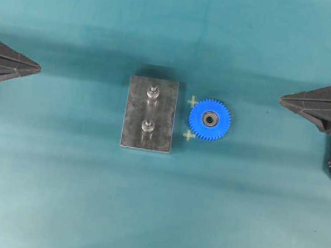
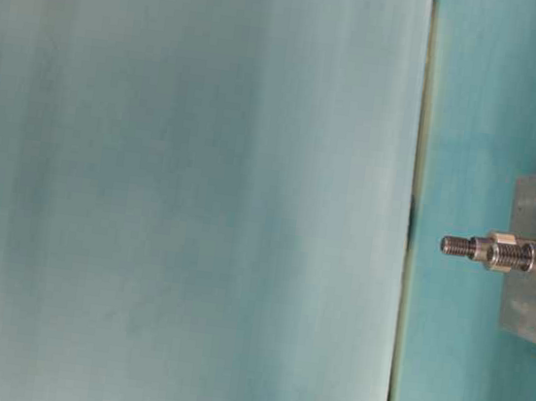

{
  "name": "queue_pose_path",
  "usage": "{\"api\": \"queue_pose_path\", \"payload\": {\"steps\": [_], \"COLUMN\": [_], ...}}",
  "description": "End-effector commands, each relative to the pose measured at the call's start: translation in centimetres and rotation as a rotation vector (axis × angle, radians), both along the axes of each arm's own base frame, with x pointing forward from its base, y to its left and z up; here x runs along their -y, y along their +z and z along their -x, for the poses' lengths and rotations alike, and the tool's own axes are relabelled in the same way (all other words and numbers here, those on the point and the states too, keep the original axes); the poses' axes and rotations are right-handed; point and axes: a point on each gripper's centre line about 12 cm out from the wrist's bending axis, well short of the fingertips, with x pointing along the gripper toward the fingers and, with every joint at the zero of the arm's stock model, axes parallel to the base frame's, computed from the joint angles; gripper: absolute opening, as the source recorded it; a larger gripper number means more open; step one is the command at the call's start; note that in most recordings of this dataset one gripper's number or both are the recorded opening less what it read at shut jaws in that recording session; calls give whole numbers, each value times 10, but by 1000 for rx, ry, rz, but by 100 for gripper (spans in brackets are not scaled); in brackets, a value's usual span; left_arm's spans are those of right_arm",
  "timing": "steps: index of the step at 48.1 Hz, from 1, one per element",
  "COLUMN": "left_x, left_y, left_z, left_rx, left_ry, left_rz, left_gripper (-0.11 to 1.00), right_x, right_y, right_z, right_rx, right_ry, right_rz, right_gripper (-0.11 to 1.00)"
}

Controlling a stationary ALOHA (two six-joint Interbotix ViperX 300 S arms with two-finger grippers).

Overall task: Fit the large gear onto the shaft.
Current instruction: 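Move the right gripper toward the blue gear beside the plate, then lower the right gripper over the blue gear and grip its bearing hub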

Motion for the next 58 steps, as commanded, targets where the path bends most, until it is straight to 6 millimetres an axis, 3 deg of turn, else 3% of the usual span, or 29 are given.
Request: {"api": "queue_pose_path", "payload": {"steps": [1,9,30,42,53,58], "left_x": [2,5,6,6,6,6], "left_y": [-2,-11,-58,-76,-80,-81], "left_z": [-5,-16,-43,-57,-67,-67], "left_rx": [-17,-90,-528,-629,-660,-665], "left_ry": [-12,-30,-6,0,0,-1], "left_rz": [35,93,78,77,72,69], "left_gripper": [0,0,0,0,0,0], "right_x": [1,5,34,40,48,51], "right_y": [-7,-28,-55,-78,-99,-105], "right_z": [-1,-1,-9,-42,-80,-98], "right_rx": [-21,-190,-720,-944,-1114,-1148], "right_ry": [-7,-33,-179,-184,-169,-152], "right_rz": [-11,-178,-228,-244,-209,-180], "right_gripper": [1,1,1,1,1,13]}}
